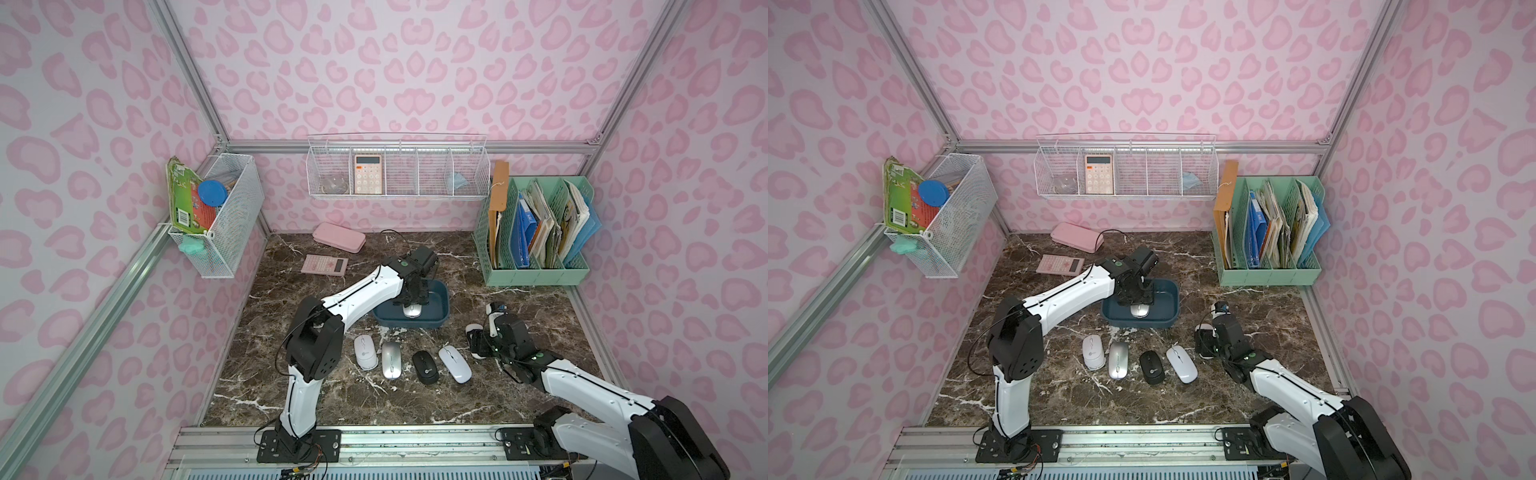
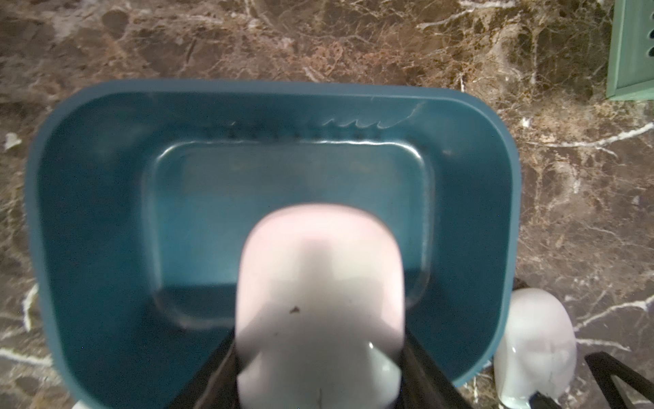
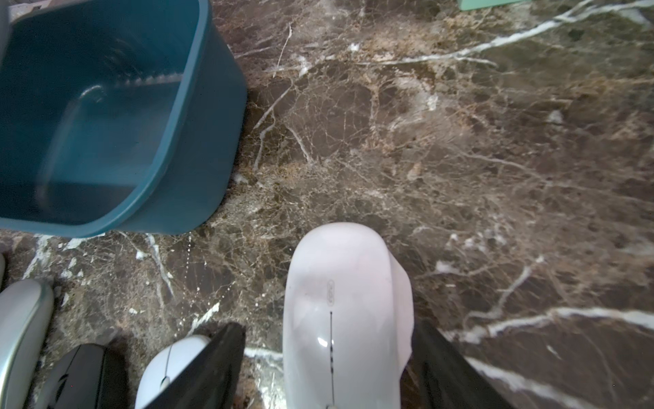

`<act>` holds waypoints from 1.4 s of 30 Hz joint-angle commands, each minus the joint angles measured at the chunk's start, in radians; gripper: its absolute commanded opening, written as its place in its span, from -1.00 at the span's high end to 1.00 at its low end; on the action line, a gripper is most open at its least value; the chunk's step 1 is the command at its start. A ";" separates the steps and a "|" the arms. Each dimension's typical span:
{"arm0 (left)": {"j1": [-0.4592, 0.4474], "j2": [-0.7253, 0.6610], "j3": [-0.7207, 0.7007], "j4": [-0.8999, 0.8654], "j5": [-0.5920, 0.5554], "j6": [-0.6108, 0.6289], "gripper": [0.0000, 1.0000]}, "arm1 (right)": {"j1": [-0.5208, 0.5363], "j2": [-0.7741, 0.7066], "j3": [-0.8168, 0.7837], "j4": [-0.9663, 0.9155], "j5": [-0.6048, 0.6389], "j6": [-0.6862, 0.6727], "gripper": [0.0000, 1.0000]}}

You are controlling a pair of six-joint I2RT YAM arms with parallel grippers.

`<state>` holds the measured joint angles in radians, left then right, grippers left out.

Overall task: Take out the mouse from the storage box
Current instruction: Pick up the mouse from the storage box, then place the mouse at the center of the board.

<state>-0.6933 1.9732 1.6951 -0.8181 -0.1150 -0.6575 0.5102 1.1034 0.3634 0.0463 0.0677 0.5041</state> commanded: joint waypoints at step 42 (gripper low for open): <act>0.529 -0.313 -0.702 0.335 0.232 0.009 -0.03 | 0.345 0.291 0.515 -0.379 0.212 0.165 -0.56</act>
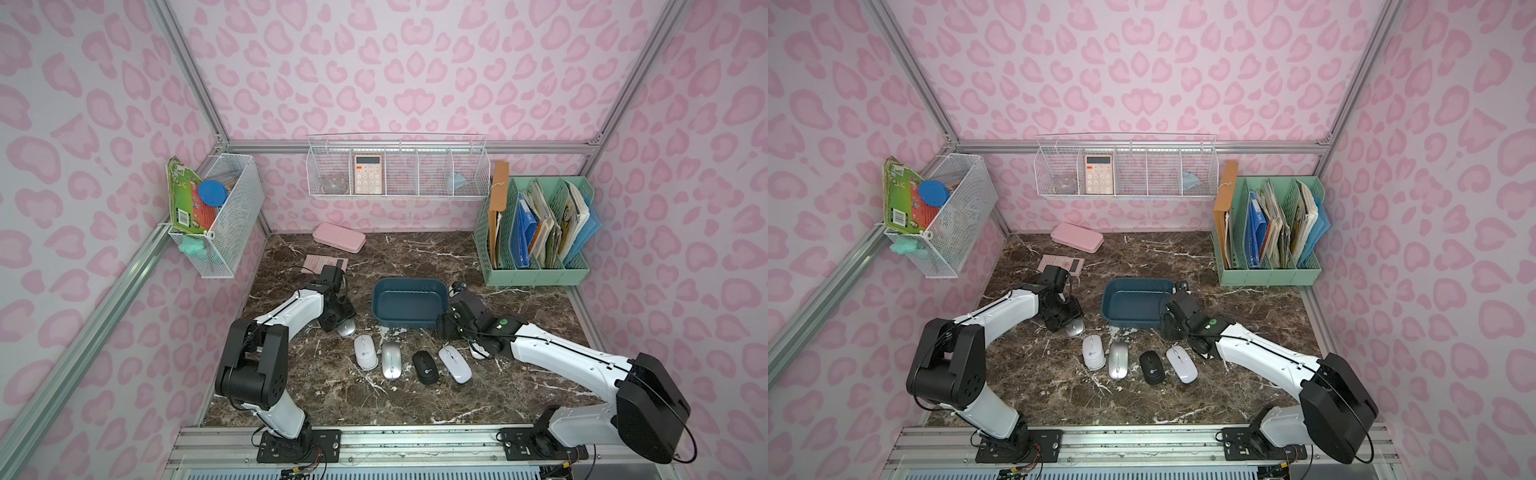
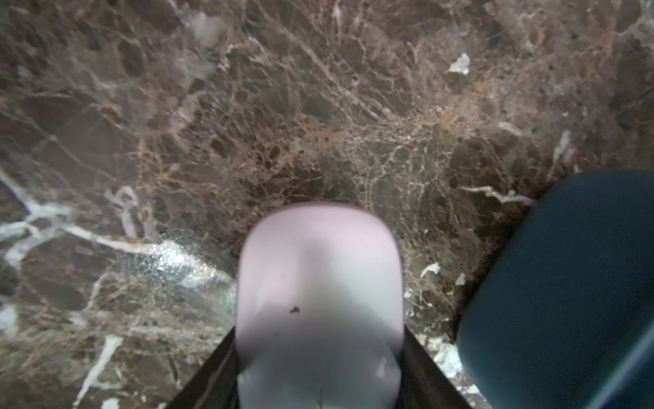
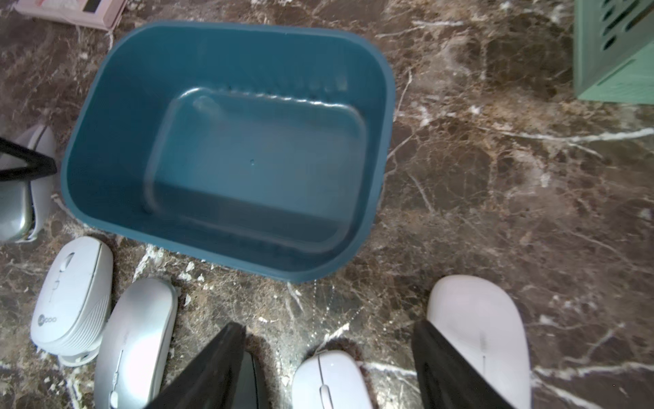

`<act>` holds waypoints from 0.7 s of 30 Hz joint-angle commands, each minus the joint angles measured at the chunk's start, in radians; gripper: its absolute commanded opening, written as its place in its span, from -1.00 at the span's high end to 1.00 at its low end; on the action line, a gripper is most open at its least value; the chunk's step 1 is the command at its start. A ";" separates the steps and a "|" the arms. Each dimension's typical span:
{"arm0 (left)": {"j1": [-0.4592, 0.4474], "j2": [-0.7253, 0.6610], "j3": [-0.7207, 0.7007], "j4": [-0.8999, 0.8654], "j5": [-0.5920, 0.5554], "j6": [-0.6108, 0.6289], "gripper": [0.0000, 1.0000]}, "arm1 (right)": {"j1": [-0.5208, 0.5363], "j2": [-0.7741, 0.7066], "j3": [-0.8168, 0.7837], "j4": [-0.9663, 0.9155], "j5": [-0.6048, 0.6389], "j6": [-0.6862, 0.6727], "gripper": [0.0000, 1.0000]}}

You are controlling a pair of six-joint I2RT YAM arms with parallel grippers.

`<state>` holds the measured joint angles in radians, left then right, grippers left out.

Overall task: Take out the mouse from the storage box
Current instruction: Place the mouse at the center of the board.

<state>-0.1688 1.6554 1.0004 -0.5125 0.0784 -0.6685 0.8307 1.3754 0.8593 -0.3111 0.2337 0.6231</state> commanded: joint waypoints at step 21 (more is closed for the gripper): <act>-0.002 0.076 0.011 0.028 0.051 0.010 -0.32 | 0.066 0.024 0.010 -0.045 0.123 0.072 -0.57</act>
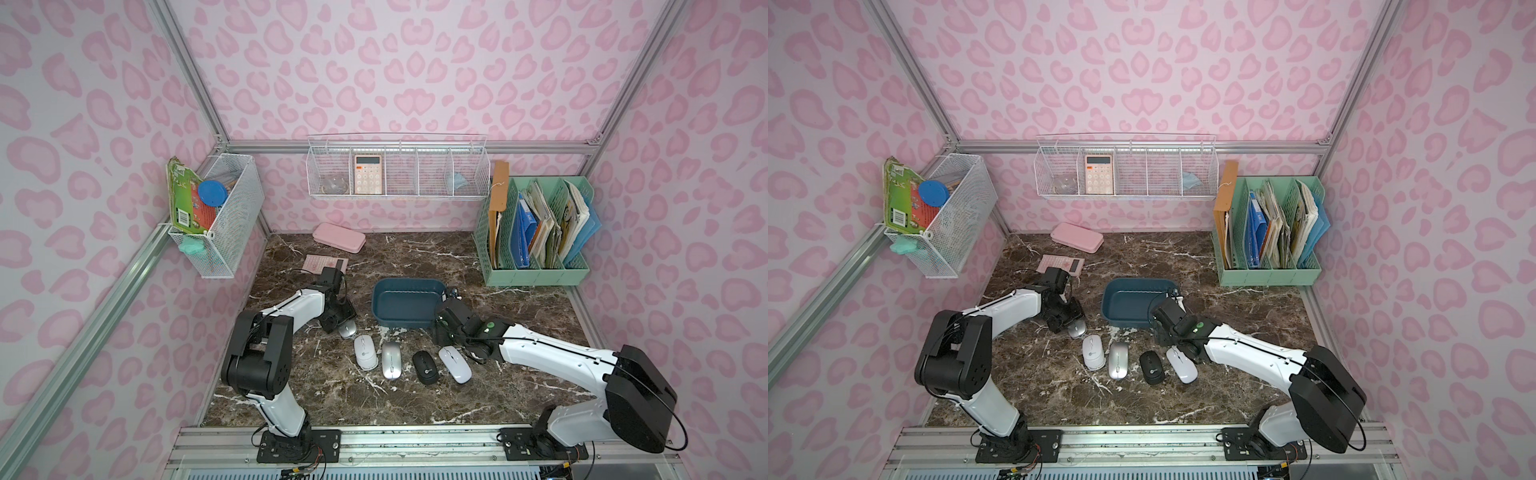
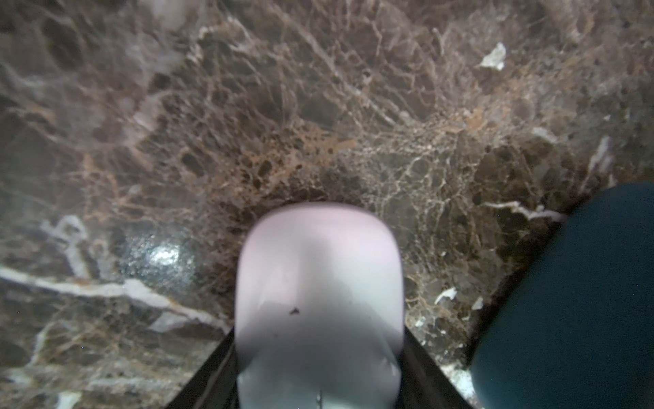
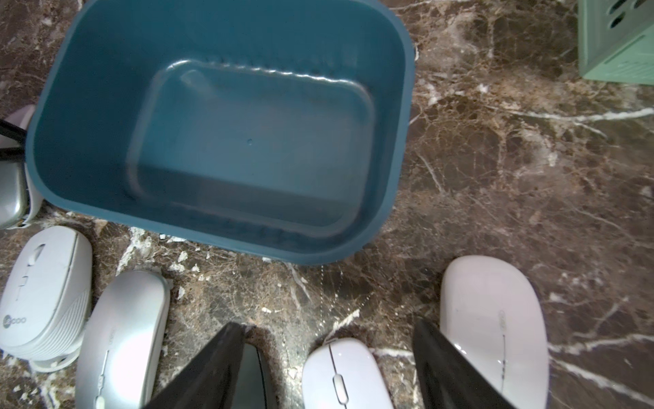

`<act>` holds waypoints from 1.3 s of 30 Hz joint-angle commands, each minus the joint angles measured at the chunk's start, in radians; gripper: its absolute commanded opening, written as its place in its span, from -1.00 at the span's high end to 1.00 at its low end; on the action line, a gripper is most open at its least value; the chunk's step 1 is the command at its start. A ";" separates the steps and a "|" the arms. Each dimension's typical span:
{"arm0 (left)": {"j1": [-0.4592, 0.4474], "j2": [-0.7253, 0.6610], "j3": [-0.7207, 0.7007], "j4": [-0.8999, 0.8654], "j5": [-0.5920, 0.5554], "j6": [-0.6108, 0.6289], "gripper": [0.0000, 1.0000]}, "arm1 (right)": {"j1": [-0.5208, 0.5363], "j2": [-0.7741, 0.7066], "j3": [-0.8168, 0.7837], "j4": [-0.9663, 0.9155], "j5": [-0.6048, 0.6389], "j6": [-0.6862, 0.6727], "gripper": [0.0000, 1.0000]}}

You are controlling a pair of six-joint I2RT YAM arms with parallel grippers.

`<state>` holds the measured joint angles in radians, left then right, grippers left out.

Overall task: Take out the mouse from the storage box
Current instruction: Place the mouse at the center of the board, then reset both arms

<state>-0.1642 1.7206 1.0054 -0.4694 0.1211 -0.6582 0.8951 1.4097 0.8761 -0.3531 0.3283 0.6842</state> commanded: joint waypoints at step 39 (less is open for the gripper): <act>-0.216 -1.179 -0.446 -0.133 -0.590 -0.144 -0.98 | -0.225 -0.769 -0.358 0.040 0.103 -0.118 -0.88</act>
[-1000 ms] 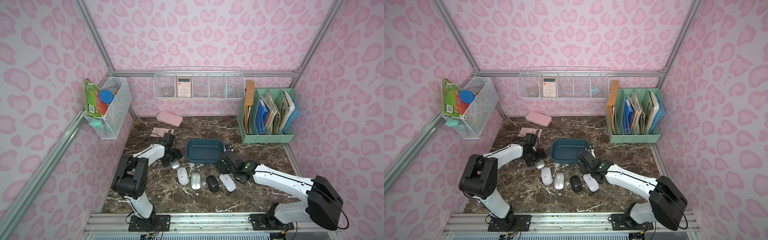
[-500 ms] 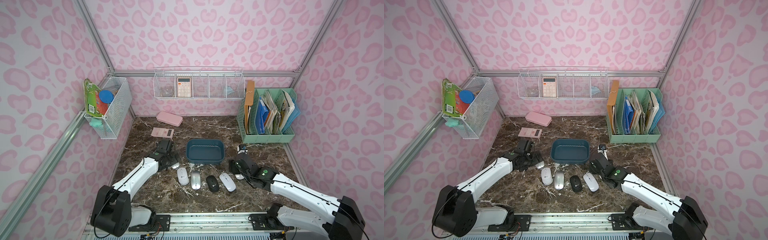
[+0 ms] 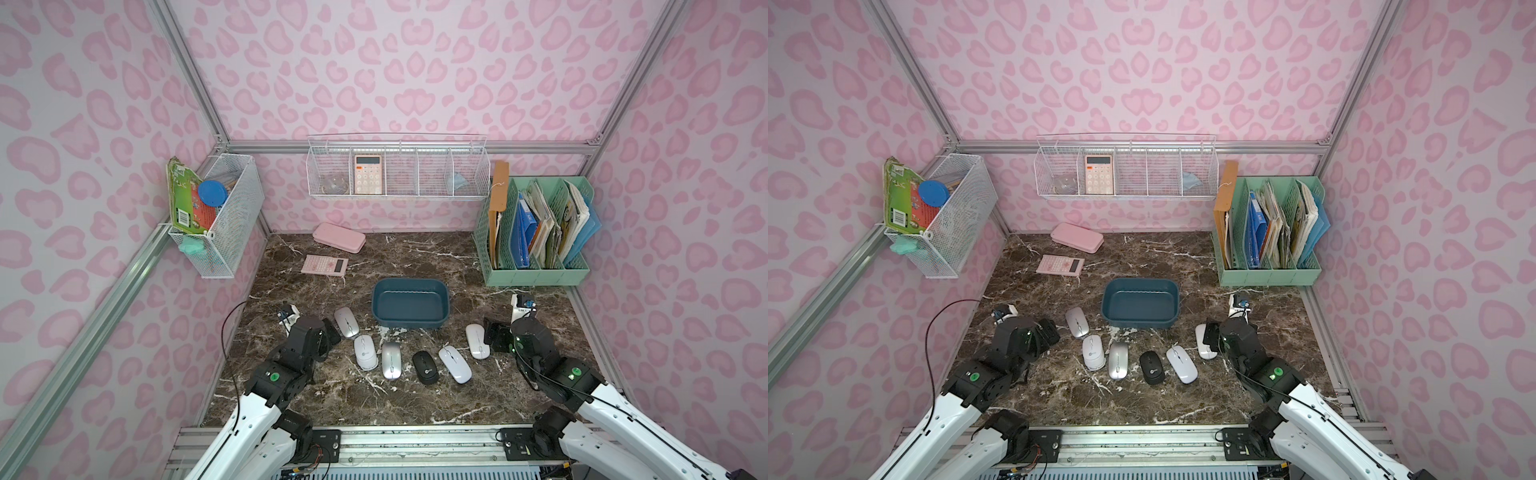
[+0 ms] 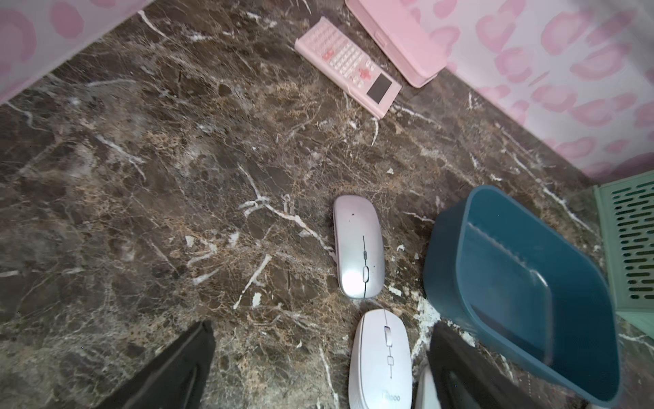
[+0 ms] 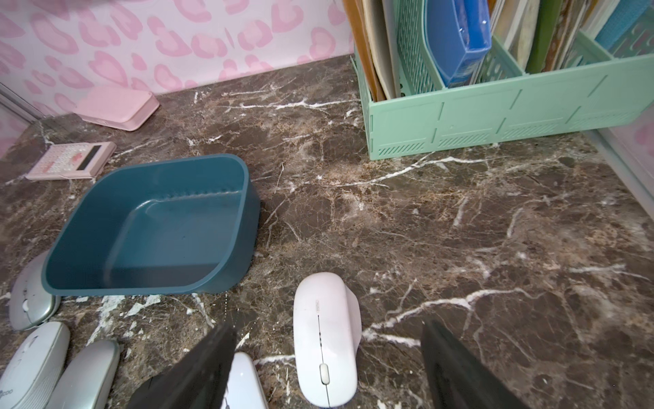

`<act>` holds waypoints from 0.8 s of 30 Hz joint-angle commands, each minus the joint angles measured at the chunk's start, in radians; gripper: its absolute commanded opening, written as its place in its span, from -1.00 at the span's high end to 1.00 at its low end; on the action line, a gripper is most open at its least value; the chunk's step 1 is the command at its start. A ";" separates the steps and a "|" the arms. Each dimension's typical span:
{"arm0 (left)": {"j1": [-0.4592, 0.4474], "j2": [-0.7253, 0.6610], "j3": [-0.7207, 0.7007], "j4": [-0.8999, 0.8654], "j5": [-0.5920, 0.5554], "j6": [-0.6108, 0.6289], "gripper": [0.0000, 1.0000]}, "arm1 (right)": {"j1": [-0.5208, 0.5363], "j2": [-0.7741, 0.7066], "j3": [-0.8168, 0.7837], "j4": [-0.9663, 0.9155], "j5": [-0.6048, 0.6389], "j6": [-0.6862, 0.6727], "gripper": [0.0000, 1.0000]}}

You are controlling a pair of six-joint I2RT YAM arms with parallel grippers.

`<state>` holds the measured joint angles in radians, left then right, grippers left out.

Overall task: Take out the mouse from the storage box
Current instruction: Reset both arms

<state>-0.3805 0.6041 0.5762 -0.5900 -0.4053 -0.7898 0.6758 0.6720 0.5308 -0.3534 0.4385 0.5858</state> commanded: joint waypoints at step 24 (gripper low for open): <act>0.021 0.191 -0.034 0.402 -0.409 0.215 -0.99 | -0.048 -0.193 -0.217 0.284 0.009 -0.128 -1.00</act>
<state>-0.3668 0.7788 0.5358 -0.3172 -0.7757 -0.7040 0.6304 0.4778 0.3187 -0.1085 0.4503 0.4717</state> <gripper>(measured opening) 0.993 0.996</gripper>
